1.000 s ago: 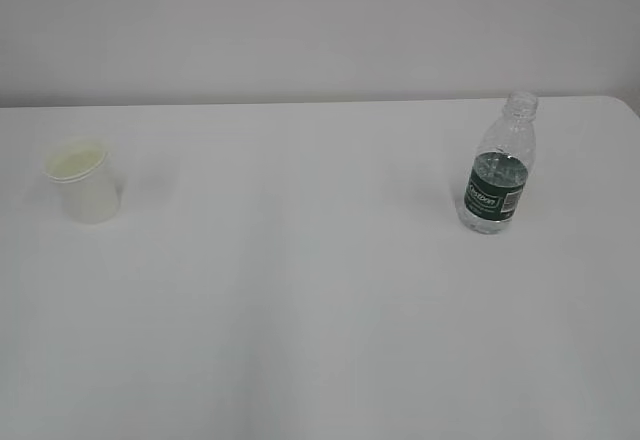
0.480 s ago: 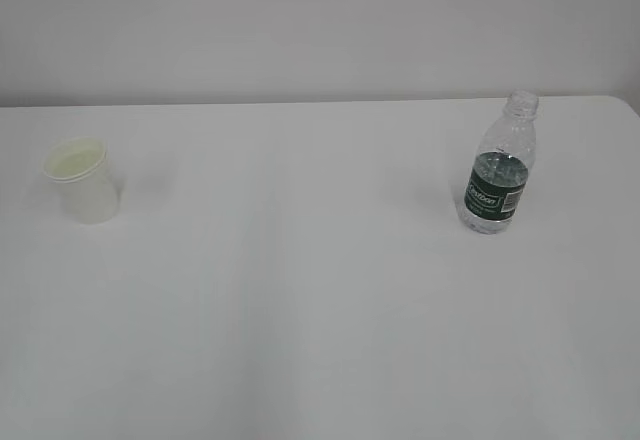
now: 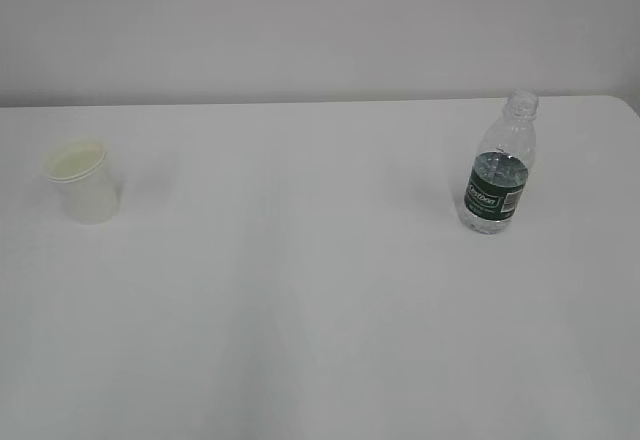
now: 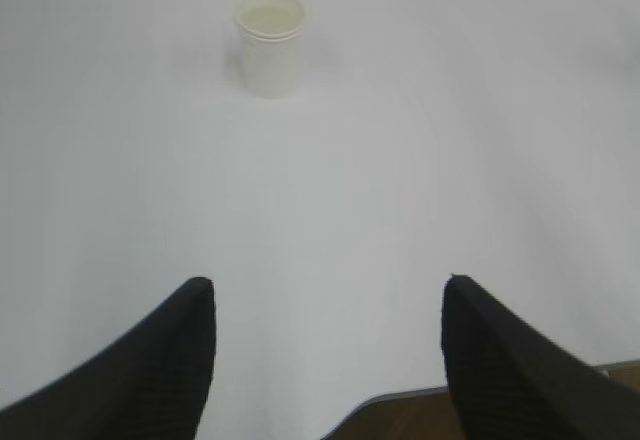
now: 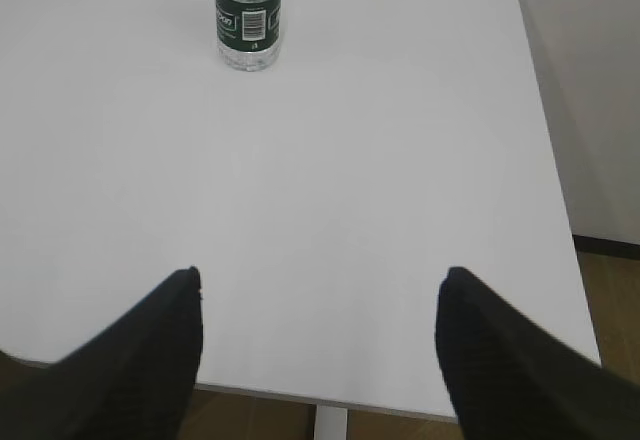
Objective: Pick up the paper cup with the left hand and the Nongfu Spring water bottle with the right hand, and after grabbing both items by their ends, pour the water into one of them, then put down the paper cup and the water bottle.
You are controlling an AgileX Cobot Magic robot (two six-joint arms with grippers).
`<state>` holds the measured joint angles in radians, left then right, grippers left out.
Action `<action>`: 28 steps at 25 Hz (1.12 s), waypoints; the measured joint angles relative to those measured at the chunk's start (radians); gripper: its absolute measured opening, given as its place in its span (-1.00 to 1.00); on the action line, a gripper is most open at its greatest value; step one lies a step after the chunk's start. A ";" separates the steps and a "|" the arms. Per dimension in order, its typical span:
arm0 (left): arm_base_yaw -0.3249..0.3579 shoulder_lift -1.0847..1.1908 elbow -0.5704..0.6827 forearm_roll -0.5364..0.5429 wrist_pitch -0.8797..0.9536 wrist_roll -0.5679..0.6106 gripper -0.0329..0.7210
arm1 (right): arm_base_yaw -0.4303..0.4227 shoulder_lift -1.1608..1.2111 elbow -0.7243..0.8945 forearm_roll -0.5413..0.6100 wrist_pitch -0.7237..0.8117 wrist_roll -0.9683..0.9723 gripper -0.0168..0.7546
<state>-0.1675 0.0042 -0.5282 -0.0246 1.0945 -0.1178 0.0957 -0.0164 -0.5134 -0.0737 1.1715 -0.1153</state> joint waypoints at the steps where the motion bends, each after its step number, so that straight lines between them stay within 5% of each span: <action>1: 0.027 0.000 0.000 0.000 0.000 0.000 0.42 | -0.010 0.000 0.000 0.000 0.000 0.002 0.48; 8: 0.172 0.000 0.000 -0.001 0.000 0.000 0.39 | -0.060 0.000 0.000 0.001 0.000 0.013 0.48; 28: 0.179 0.000 0.000 -0.001 0.000 0.000 0.32 | -0.061 0.000 0.000 0.000 0.000 0.013 0.48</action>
<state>0.0112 0.0042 -0.5282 -0.0253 1.0945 -0.1178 0.0346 -0.0164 -0.5134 -0.0741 1.1715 -0.1027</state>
